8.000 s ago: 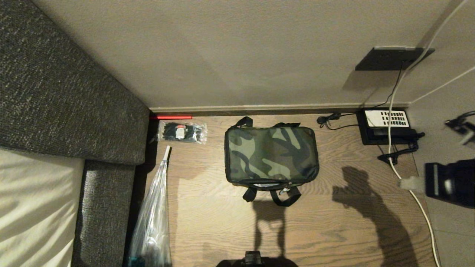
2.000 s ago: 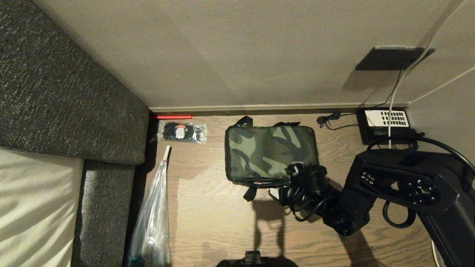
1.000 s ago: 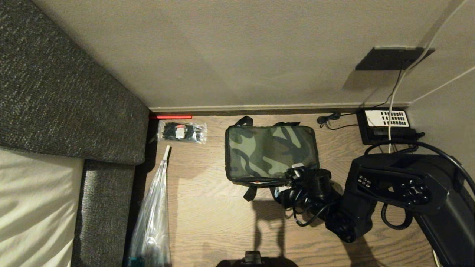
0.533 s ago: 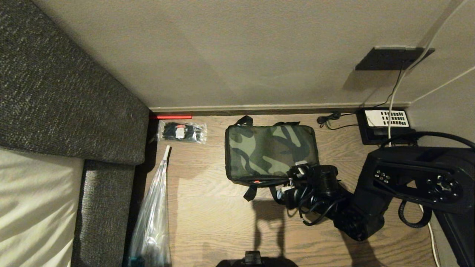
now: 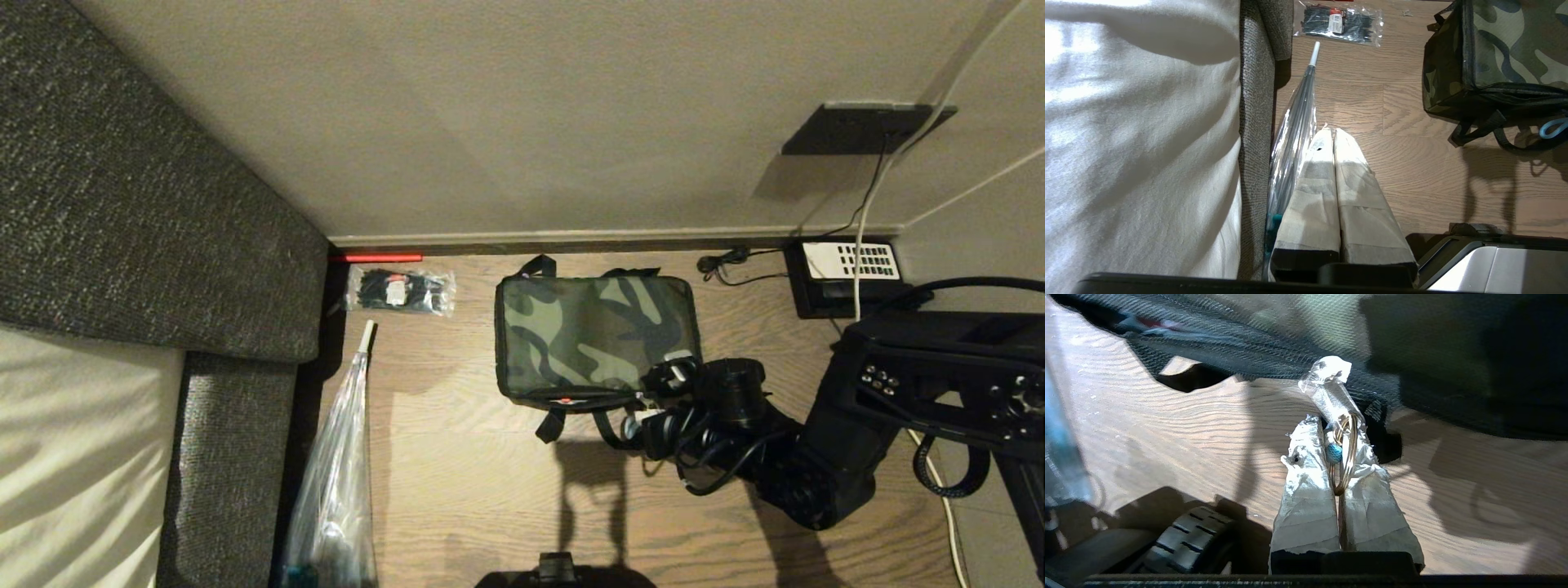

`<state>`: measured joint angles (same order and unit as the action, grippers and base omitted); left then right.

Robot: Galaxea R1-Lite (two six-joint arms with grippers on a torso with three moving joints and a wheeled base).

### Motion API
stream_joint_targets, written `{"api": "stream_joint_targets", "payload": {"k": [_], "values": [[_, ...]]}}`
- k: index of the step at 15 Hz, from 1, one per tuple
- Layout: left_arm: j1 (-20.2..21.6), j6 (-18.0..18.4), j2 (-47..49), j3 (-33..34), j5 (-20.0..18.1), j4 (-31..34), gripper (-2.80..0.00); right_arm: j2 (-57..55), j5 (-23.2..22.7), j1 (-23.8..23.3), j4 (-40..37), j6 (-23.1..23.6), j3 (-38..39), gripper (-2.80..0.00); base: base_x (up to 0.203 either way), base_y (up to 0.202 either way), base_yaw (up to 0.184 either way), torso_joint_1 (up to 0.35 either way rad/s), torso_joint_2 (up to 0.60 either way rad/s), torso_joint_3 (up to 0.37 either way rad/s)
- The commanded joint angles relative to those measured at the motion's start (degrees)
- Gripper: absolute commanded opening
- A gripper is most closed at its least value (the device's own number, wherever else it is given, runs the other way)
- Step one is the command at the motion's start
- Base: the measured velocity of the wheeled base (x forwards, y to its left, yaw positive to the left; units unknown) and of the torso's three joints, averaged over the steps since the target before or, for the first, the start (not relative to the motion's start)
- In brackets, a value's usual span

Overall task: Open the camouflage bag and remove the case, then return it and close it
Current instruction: Open the top of the storage box

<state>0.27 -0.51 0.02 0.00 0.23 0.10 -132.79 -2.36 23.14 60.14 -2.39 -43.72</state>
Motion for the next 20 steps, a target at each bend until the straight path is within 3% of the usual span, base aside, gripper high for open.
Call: {"api": "stream_joint_targets", "payload": {"k": [1, 20], "values": [[0.08, -0.02, -0.11, 0.09, 0.04, -0.01, -2.80, 2.20, -0.27, -1.08, 0.01, 0.70, 1.89, -2.80, 0.000, 0.000, 0.000, 0.000, 0.00, 0.000], [0.00, -0.02, -0.11, 0.18, 0.04, -0.01, -2.80, 5.09, -0.52, -11.22, -0.50, 6.88, 6.20, -2.80, 0.000, 0.000, 0.000, 0.000, 0.00, 0.000]]}}
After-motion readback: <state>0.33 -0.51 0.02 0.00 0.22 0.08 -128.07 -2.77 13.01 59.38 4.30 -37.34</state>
